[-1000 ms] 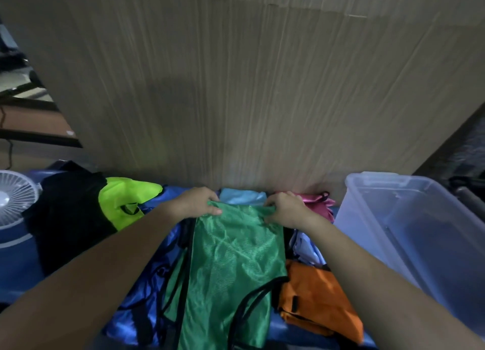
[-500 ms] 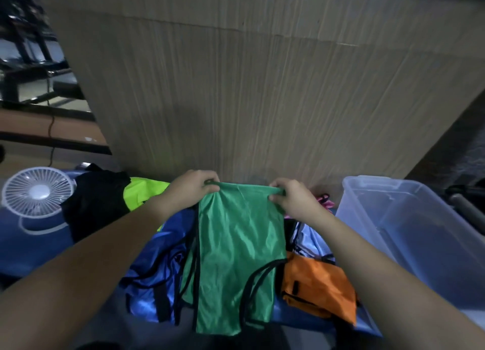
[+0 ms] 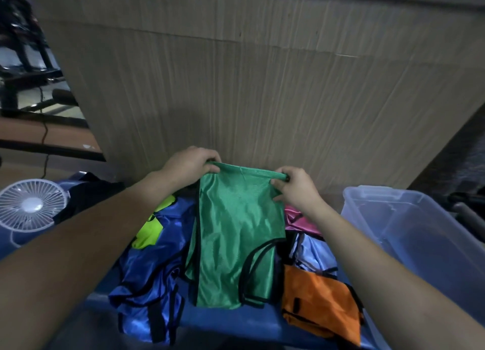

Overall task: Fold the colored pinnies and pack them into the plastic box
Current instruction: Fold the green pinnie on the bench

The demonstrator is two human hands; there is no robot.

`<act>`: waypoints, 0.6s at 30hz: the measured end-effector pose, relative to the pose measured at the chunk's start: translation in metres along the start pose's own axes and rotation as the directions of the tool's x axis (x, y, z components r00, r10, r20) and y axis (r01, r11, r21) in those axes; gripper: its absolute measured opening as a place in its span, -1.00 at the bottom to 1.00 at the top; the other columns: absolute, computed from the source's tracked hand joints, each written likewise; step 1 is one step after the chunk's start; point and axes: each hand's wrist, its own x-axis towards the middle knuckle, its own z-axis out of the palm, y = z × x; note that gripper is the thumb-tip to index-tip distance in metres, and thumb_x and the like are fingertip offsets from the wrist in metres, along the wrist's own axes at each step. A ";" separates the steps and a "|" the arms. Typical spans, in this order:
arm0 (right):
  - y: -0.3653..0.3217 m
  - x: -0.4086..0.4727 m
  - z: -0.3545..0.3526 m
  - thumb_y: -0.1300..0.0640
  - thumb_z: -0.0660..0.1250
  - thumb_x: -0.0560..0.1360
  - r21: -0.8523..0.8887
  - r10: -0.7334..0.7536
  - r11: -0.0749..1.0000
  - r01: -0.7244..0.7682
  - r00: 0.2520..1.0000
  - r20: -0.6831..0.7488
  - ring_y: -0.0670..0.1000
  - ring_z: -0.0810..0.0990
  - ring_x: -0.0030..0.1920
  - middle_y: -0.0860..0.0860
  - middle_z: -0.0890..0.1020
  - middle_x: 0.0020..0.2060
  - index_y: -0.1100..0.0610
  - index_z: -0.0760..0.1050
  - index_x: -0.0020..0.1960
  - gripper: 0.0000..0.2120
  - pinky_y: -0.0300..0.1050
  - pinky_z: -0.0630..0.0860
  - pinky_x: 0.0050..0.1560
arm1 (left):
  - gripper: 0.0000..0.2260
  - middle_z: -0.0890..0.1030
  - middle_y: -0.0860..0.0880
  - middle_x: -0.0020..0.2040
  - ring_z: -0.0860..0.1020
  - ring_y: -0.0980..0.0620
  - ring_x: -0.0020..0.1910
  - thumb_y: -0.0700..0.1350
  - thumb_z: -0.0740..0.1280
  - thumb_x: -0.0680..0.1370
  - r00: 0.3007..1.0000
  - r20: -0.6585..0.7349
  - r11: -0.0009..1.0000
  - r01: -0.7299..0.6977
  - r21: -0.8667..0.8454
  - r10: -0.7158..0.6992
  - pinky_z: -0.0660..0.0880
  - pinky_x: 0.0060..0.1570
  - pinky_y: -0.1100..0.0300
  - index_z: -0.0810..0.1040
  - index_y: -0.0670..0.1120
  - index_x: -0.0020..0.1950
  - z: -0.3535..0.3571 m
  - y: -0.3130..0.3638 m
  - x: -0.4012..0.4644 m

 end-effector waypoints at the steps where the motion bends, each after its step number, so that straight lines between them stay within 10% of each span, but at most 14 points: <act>1: 0.004 0.002 0.002 0.27 0.37 0.56 -0.007 -0.015 1.000 0.015 1.000 0.000 0.09 0.72 -0.17 0.16 0.69 -0.12 0.07 0.59 -0.15 -0.84 -0.10 0.68 -0.19 | -0.89 0.66 0.08 -0.02 0.58 0.01 0.01 0.06 0.40 0.56 1.000 -0.025 1.000 -0.005 0.023 0.006 0.54 0.00 -0.03 0.62 0.11 0.05 0.002 0.000 0.000; 8: 0.031 -0.027 0.010 0.25 0.44 0.46 -0.202 -0.183 0.961 0.190 0.982 0.053 -0.24 0.53 -0.28 -0.14 0.63 -0.27 0.03 0.62 -0.13 -0.87 -0.27 0.40 -0.17 | -0.90 0.61 0.14 0.01 0.59 0.03 0.01 0.04 0.34 0.60 0.951 -0.211 0.970 -0.200 0.135 0.225 0.52 -0.08 0.06 0.59 0.06 0.05 0.041 -0.011 -0.063; 18: 0.055 -0.102 0.024 0.32 0.30 0.29 -0.220 -0.415 0.863 0.456 0.886 0.206 -0.07 0.55 0.00 -0.02 0.55 -0.07 0.09 0.57 -0.10 -0.76 -0.32 0.41 0.07 | -0.84 0.56 -0.01 -0.04 0.54 -0.04 -0.13 -0.02 0.23 0.62 0.820 -0.289 0.853 -0.390 0.348 0.493 0.49 -0.16 0.05 0.56 -0.03 0.09 0.097 -0.013 -0.159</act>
